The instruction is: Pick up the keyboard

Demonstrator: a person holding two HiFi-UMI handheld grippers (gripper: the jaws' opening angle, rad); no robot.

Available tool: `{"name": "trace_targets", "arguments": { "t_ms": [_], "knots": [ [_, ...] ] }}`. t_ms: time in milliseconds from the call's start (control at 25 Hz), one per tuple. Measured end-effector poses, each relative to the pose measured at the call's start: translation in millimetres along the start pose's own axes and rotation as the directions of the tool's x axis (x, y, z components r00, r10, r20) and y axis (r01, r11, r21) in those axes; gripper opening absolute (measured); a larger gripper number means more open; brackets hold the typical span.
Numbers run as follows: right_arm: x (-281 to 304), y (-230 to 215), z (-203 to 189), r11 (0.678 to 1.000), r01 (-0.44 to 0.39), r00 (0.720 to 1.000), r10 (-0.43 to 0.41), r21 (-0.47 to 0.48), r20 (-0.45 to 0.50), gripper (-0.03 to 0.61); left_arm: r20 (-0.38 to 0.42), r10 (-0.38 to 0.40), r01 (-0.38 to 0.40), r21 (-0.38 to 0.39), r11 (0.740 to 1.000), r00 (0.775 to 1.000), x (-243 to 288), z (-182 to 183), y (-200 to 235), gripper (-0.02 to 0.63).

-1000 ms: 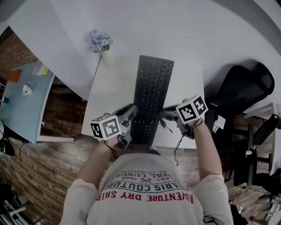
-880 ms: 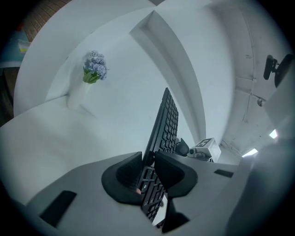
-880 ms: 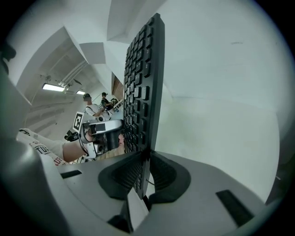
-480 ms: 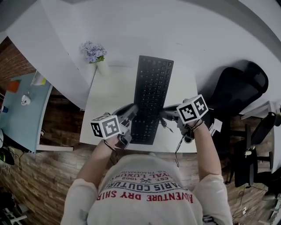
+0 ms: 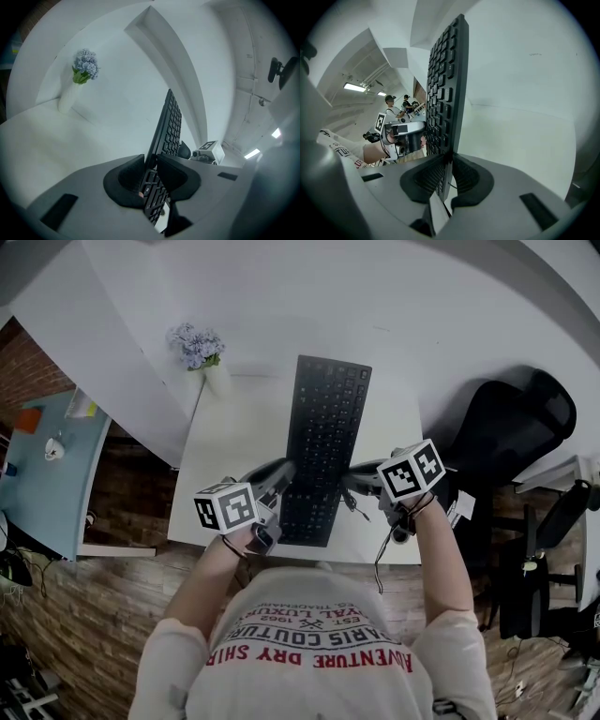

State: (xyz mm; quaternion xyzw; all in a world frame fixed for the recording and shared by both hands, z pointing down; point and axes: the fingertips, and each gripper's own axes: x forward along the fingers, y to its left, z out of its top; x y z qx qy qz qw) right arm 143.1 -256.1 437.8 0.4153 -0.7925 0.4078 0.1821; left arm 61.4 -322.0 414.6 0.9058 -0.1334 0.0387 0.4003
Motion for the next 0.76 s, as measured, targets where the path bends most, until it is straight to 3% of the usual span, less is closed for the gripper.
{"name": "trace_targets", "arguments": {
  "t_ms": [760],
  "knots": [
    [2.4, -2.4, -5.6, 1.0, -0.023, 0.999, 0.023, -0.006, -0.032, 0.074, -0.001, 0.018, -0.018, -0.009, 1.0, 1.0, 1.3, -4.1, 1.6, 0.103]
  ]
}}
